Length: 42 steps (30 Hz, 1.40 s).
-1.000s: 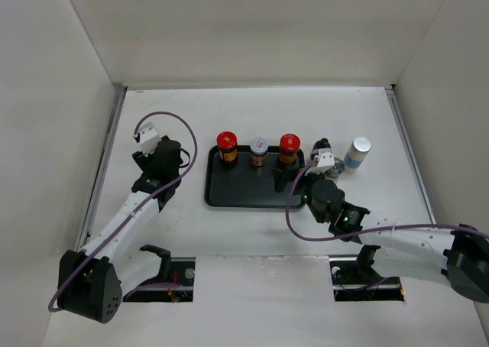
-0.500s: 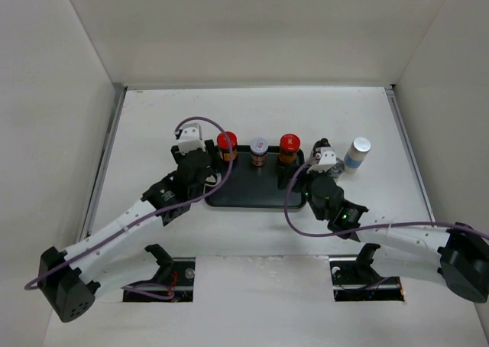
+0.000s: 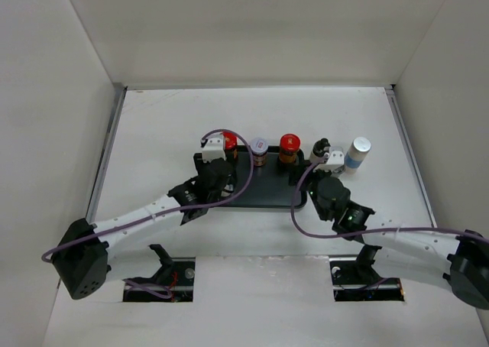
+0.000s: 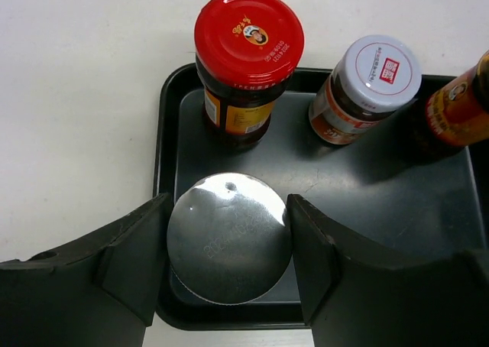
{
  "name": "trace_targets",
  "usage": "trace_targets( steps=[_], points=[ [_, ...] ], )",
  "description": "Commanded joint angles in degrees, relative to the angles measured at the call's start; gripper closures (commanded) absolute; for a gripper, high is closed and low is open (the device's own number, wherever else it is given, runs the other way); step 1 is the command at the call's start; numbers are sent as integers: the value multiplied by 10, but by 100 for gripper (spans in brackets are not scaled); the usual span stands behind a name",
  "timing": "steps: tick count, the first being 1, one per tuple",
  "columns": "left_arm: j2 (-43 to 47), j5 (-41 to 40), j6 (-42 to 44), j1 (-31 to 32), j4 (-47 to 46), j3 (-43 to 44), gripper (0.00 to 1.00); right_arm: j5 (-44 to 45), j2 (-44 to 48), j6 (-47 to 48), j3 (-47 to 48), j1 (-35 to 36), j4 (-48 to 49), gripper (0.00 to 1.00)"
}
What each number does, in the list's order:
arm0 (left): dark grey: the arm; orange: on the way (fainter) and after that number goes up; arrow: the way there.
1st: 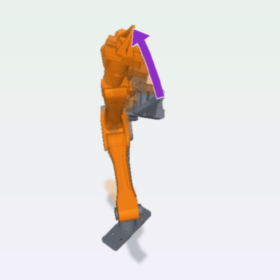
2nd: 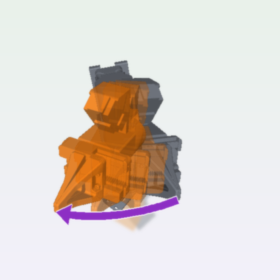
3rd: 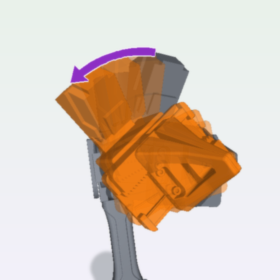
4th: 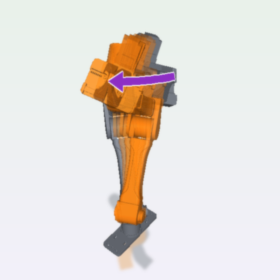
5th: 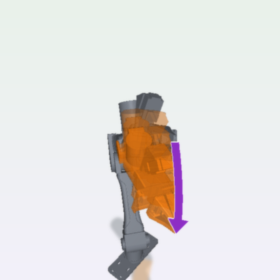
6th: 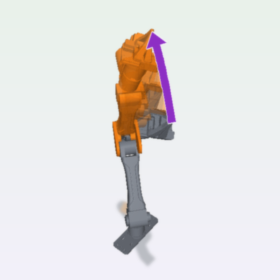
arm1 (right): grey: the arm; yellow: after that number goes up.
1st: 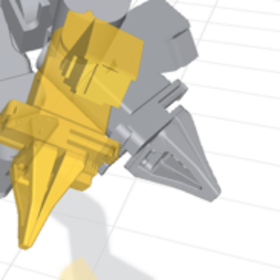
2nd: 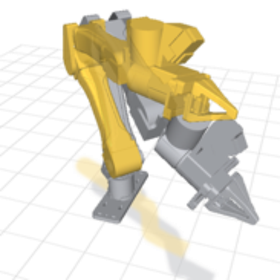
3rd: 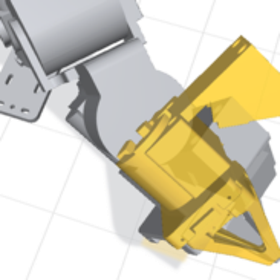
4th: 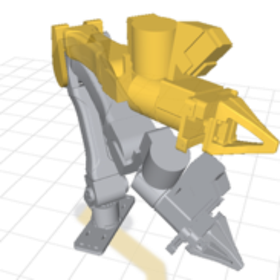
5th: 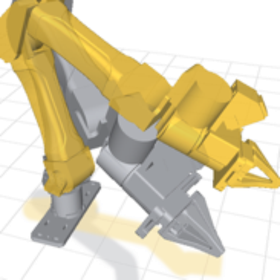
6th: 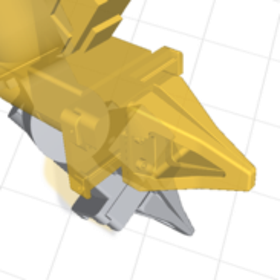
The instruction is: Organize the condiment bottles
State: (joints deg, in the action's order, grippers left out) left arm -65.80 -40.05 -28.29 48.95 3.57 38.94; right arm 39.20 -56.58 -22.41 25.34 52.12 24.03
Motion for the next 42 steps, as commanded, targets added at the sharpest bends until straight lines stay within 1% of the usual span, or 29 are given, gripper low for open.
trace_targets(
  steps=[1, 2, 3, 4, 5, 6, 7, 8, 9, 10, 11, 13, 14, 17, 19, 20, 23, 27, 31, 34, 35, 38, 40, 41, 42],
  points=[
    [9, 9, 3, 4, -83, -15, 50, 13, 12, -8, 16, -3, -9, 48],
    [9, 9, 2, 4, -84, -18, 46, 14, 10, -8, 23, -3, -19, 60],
    [11, 6, 1, 5, -85, -23, 42, 16, 9, -8, 32, -2, -31, 68],
    [15, 6, 1, 4, -86, -26, 35, 18, 9, -8, 39, -2, -42, 73],
    [21, 9, 1, 3, -86, -29, 27, 24, 11, -10, 51, -4, -63, 77],
    [29, 9, 2, 1, -86, -32, 18, 29, 12, -11, 59, -4, -77, 77],
    [40, 9, 3, 0, -87, -35, 12, 36, 15, -9, 73, -5, -98, 76],
    [51, 9, 4, -1, -87, -39, 8, 46, 19, -4, 87, -9, -120, 74],
    [60, 9, 5, -3, -89, -43, 5, 58, 24, 1, 101, -15, -142, 69],
    [71, 9, 6, -6, -91, -47, 2, 68, 31, 4, 115, -23, -161, 61],
    [81, 9, 8, -8, -92, -48, 0, 77, 36, 9, 125, -33, -177, 51],
    [103, 6, 22, -13, -94, -47, 0, 91, 39, 18, 136, -59, -200, 30],
    [116, 2, 30, -15, -101, -49, 0, 96, 41, 23, 137, -74, -212, 23],
    [163, -2, 46, -31, -159, -80, 0, 117, 56, 13, 131, -119, -253, 8],
    [193, 1, 47, -44, -212, -113, 0, 113, 52, 1, 129, -150, -283, 1],
    [205, 2, 47, -49, -237, -131, 0, 106, 44, -4, 131, -163, -299, 0],
    [236, -3, 46, -64, -292, -176, 0, 84, 24, -17, 133, -182, -334, 0],
    [270, -3, 32, -88, -349, -229, 0, 26, -12, -24, 132, -208, -340, 0],
    [274, -9, 21, -95, -377, -258, 0, -49, -40, -43, 130, -237, -327, 0],
    [268, -3, 18, -95, -377, -261, 0, -61, -66, -47, 131, -252, -318, 0],
    [268, -3, 17, -94, -378, -263, 0, -55, -71, -51, 130, -250, -312, 3],
    [265, -4, 14, -98, -382, -265, 0, -40, -82, -53, 124, -252, -297, 19],
    [267, -3, 13, -99, -381, -267, 0, -38, -89, -49, 123, -257, -301, 35],
    [269, -3, 13, -98, -382, -269, 0, -36, -84, -49, 120, -258, -302, 41],
    [270, -5, 13, -99, -382, -270, 0, -32, -73, -50, 117, -255, -303, 46]
  ],
)
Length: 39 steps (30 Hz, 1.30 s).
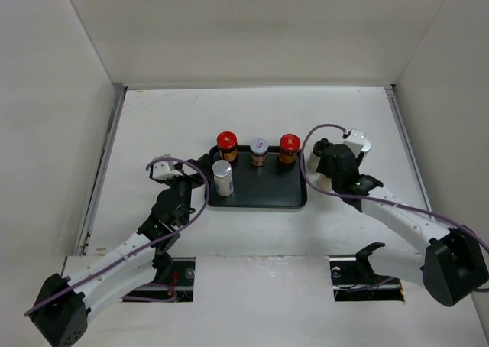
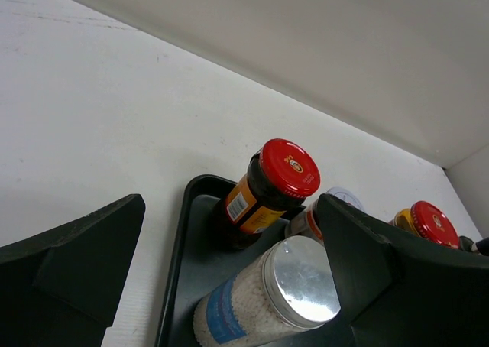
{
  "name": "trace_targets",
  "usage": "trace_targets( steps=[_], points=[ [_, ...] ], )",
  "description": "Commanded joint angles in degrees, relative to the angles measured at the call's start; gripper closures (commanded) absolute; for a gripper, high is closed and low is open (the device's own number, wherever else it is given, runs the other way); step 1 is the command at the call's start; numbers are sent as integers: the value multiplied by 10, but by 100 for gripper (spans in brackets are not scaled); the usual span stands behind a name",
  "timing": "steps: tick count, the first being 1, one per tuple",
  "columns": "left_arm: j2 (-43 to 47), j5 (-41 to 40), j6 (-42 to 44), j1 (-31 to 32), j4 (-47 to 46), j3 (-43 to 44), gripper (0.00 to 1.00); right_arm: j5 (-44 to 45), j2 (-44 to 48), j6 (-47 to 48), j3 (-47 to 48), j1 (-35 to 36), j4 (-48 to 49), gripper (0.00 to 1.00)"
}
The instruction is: Organize the condiment bottles
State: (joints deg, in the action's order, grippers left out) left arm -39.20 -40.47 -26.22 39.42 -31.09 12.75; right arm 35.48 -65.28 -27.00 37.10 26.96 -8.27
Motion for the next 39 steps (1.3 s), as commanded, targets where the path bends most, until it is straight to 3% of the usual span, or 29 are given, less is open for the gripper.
trace_targets(
  steps=[1, 8, 16, 24, 32, 34, 37, 39],
  points=[
    [5, -2, -8, -5, -35, -9, 0, 17, 29, -5, -3, -4, 18, 49],
    [4, -16, -13, -14, -33, -11, 0, 73, 107, 15, 51, 133, -13, 52],
    [41, -54, -16, -20, -29, -30, 0, 35, -71, 10, 136, 298, 128, 51],
    [45, -55, -19, -23, -25, -34, 0, -2, -231, 23, 228, 333, 185, 51],
    [45, -52, -23, -20, -26, -33, 0, 12, -292, 30, 255, 350, 204, 48],
    [50, -56, -23, -21, -27, -37, 0, 22, -300, 23, 255, 352, 208, 44],
    [48, -51, -23, -25, -25, -36, 0, 25, -302, 23, 250, 354, 209, 21],
    [47, -53, -23, -20, -26, -36, 0, 33, -285, 28, 243, 354, 200, 13]
  ],
)
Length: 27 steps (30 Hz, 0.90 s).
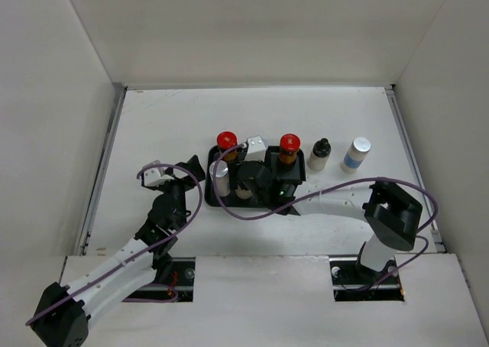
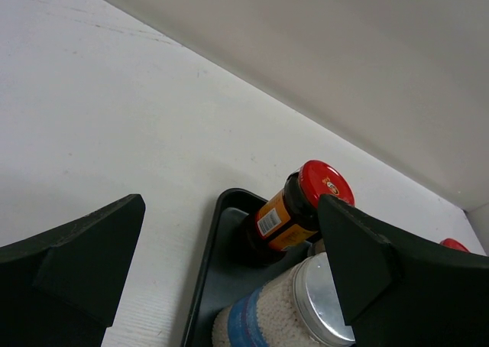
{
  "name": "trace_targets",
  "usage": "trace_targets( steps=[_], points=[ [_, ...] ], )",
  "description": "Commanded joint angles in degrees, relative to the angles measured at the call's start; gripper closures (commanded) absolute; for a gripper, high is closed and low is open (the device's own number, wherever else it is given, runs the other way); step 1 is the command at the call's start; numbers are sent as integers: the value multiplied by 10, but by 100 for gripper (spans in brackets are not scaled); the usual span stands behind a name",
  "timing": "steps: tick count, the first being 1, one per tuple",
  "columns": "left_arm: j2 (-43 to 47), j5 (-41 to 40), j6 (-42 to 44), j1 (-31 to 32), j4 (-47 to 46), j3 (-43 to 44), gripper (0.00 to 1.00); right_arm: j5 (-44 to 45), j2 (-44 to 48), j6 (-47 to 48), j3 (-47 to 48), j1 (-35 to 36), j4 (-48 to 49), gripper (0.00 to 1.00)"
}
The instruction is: Organize the condiment bottles
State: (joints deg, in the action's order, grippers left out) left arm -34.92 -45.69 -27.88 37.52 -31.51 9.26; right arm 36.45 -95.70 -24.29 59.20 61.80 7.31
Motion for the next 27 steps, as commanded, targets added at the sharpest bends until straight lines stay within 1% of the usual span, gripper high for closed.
trace_targets(
  steps=[1, 3, 6, 8, 10, 13, 14, 16, 17, 18, 19, 20, 22, 25, 27],
  points=[
    [3, -3, -6, 0, -23, -1, 0, 27, 33, 1, 15, 6, 41, 11],
    [-3, 1, -6, -5, -25, 0, 0, 31, 66, 2, -2, 6, 32, 11],
    [-2, 1, -6, 2, -22, 1, 0, 34, 116, -2, -33, -13, 9, 11],
    [0, -4, -6, 1, -26, 0, 0, 47, 153, -9, -65, -28, 0, 15],
    [2, 1, -6, -5, -22, 0, 0, 70, 190, -15, -102, -57, -2, 26],
    [11, -3, -6, 1, -22, -1, 0, 96, 241, -22, -141, -116, -20, 53],
    [11, -3, -6, 1, -26, -3, 0, 102, 255, -26, -147, -137, -33, 58],
    [2, 1, -7, -5, -27, -3, 0, 109, 266, -30, -153, -175, -52, 60],
    [-2, 2, -8, -5, -26, -1, 0, 105, 268, -31, -156, -202, -58, 57],
    [-3, 3, -8, -1, -25, 1, 0, 105, 269, -30, -161, -221, -56, 49],
    [-3, 3, -8, 1, -27, 1, 0, 103, 264, -30, -164, -240, -55, 37],
    [-3, 3, -8, 2, -28, 1, 0, 95, 260, -32, -164, -256, -59, 28],
    [-7, 3, -9, -2, -30, 0, 0, 73, 243, -32, -162, -277, -60, 17],
    [-7, 3, -9, 2, -28, 0, 0, 49, 214, -33, -155, -302, -60, 9],
    [-5, 3, -9, 1, -31, -1, 0, 41, 196, -36, -154, -322, -46, 8]
  ],
)
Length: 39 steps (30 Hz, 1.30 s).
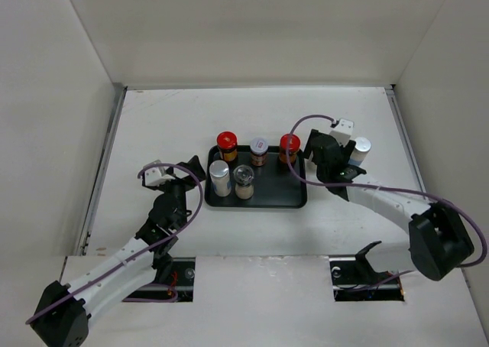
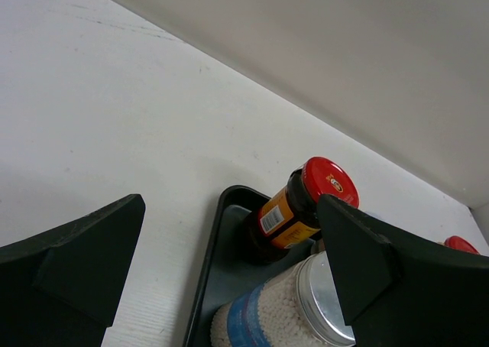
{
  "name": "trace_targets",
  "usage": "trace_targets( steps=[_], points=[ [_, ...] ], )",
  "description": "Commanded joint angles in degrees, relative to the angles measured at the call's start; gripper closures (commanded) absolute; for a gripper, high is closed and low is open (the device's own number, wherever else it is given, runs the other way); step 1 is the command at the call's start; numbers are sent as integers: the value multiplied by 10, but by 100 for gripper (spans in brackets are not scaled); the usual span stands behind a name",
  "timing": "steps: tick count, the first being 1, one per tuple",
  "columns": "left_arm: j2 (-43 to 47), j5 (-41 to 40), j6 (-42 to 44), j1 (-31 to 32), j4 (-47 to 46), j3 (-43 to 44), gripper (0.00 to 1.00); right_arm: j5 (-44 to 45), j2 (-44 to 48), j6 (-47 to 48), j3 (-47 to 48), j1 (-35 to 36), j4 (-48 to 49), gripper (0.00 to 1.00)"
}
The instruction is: Organize the condiment bottles
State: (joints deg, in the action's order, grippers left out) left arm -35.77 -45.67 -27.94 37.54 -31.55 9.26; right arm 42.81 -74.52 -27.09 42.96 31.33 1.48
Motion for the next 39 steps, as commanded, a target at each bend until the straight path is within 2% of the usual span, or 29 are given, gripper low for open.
trace_targets(
  steps=[1, 4, 9, 11, 14, 16, 18, 24, 29, 34, 39],
  points=[
    [1, 2, -9, -1, -32, -1, 0, -28, -25, -8, 9, -24, 19, 8],
    [-4, 4, -10, 0, -29, 0, 0, -74, -61, -4, 21, -46, 46, 9],
    [-12, 5, -11, -3, -32, -1, 0, -76, -95, -2, 21, -56, 101, 17],
    [-13, 7, -11, -1, -32, -1, 0, -73, -109, 5, 23, -58, 118, 27],
    [-17, 8, -12, -3, -34, -1, 0, -46, -111, 12, 20, -55, 129, 29],
    [-19, 8, -12, -4, -36, -1, 0, -34, -109, 27, 20, -54, 129, 40],
    [-17, 10, -12, 0, -37, -1, 0, -12, -87, 29, 13, -51, 128, 45],
    [-16, 12, -13, -2, -36, -2, 0, 67, 37, 27, -41, 35, 62, 47],
    [-18, 13, -16, -8, -40, -4, 0, 89, 101, -29, -66, 153, 2, 47],
    [-31, 15, -18, -4, -48, -4, 0, 60, 29, -41, -7, 226, 6, 46],
    [-26, 15, -19, -4, -48, -5, 0, 35, -52, -31, 28, 261, 68, 46]
  ],
)
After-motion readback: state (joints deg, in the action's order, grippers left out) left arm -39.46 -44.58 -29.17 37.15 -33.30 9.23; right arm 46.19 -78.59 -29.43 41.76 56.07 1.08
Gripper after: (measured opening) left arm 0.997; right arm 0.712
